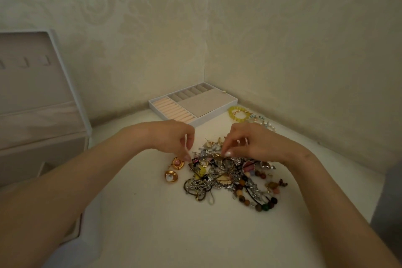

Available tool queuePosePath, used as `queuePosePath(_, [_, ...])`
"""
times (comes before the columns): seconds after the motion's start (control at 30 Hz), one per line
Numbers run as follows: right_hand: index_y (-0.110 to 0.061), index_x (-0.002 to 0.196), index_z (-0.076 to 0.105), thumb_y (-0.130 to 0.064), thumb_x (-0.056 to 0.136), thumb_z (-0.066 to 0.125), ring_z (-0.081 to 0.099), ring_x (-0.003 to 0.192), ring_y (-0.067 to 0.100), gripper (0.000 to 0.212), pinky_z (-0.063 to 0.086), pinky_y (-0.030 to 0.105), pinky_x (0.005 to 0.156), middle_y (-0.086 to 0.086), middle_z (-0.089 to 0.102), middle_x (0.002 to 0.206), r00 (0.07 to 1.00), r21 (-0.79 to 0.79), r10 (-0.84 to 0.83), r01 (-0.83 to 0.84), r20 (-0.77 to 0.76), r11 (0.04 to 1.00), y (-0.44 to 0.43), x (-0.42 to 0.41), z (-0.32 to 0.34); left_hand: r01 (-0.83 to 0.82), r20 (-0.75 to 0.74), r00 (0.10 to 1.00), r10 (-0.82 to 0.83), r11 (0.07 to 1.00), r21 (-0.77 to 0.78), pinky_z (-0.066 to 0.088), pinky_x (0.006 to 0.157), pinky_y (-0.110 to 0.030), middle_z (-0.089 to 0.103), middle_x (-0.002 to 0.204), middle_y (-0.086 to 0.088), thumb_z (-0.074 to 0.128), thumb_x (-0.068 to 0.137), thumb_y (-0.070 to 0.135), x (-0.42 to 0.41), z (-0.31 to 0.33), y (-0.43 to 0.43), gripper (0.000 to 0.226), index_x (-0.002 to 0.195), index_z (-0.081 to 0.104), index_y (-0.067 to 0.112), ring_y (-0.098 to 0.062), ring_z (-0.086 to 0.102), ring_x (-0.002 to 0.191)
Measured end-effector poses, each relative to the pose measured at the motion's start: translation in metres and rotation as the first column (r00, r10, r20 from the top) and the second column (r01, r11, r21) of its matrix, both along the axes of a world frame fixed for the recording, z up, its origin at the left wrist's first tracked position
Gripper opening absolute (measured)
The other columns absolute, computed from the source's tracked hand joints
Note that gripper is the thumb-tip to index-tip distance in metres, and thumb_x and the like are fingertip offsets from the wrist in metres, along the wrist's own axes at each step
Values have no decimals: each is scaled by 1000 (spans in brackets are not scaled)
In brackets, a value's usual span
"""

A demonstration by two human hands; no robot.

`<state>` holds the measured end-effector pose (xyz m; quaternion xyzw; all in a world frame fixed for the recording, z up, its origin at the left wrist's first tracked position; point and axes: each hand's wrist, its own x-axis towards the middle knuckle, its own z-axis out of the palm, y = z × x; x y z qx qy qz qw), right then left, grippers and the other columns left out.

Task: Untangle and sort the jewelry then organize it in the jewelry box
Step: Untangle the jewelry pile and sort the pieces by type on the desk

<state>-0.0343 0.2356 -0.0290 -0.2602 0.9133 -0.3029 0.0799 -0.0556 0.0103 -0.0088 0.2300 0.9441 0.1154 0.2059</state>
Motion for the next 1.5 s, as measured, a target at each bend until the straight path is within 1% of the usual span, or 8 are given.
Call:
queuePosePath(0.2, [-39, 86, 73, -9, 82, 71, 50, 79, 5, 30, 39, 15, 73, -4, 53, 86, 995, -68, 72, -67, 72, 995, -2, 4, 4, 188, -74, 982, -176, 961, 205, 47, 84, -27, 44, 97, 13, 77, 75, 32, 10, -13, 20, 40, 101, 48, 31, -11, 52, 94])
queuePosePath(0.47, [-36, 76, 71, -22, 70, 83, 52, 70, 8, 20, 43, 27, 72, 6, 59, 81, 980, 79, 14, -30, 197, 996, 17, 5, 10, 226, -111, 968, -227, 974, -23, 39, 75, -18, 41, 106, 5, 72, 81, 21, 4, -10, 15, 24, 92, 52, 29, -10, 44, 101])
queuePosePath(0.6, [-30, 78, 70, -16, 73, 80, 54, 70, 2, 18, 40, 14, 67, 1, 58, 84, 980, 134, -35, 9, 197, 991, 20, 5, 11, 186, -69, 979, -194, 977, -105, 35, 58, -6, 37, 101, 6, 72, 81, 20, 1, -7, 9, 20, 88, 54, 25, -7, 40, 94])
queuePosePath(0.8, [-27, 80, 71, -15, 74, 79, 54, 69, 2, 16, 38, 7, 59, 17, 61, 93, 980, 167, -48, 15, 195, 986, 21, 6, 10, 184, -73, 976, -205, 956, -228, 38, 79, -21, 38, 102, 7, 71, 81, 25, -1, -6, 4, 20, 88, 53, 28, -10, 43, 105])
queuePosePath(1.0, [-25, 93, 75, -14, 78, 76, 56, 75, 15, 19, 48, 30, 72, 15, 60, 90, 968, 82, 64, -87, 245, 993, 15, 8, 13, 241, -151, 964, -220, 960, 141, 37, 72, -5, 46, 101, 14, 68, 85, 21, 3, -5, 10, 25, 88, 52, 40, 3, 47, 91])
queuePosePath(1.13, [-30, 85, 74, -14, 80, 74, 48, 68, 9, 18, 40, 21, 66, -4, 51, 74, 994, 2, -57, 57, 91, 998, 18, 2, 9, 395, -69, 918, -390, 892, 221, 33, 90, -12, 45, 107, 19, 65, 88, 22, 7, -9, 19, 33, 100, 55, 51, 7, 39, 101])
queuePosePath(1.3, [-27, 83, 71, -13, 84, 69, 42, 57, 5, 14, 36, 22, 58, -8, 46, 62, 962, -6, -250, 251, -113, 968, 16, -9, 1, 474, -88, 880, -466, 859, 192, 35, 96, -26, 45, 106, 30, 62, 87, 26, 0, -17, 13, 34, 84, 60, 60, 3, 39, 106])
queuePosePath(1.5, [-27, 84, 66, -7, 85, 67, 58, 75, 10, 21, 47, 26, 68, -7, 60, 79, 932, 87, -357, 362, -68, 928, 23, -12, -3, 466, -54, 885, -463, 875, 130, 29, 88, -10, 45, 104, 26, 58, 90, 12, -1, -14, 10, 37, 75, 69, 43, 12, 36, 101])
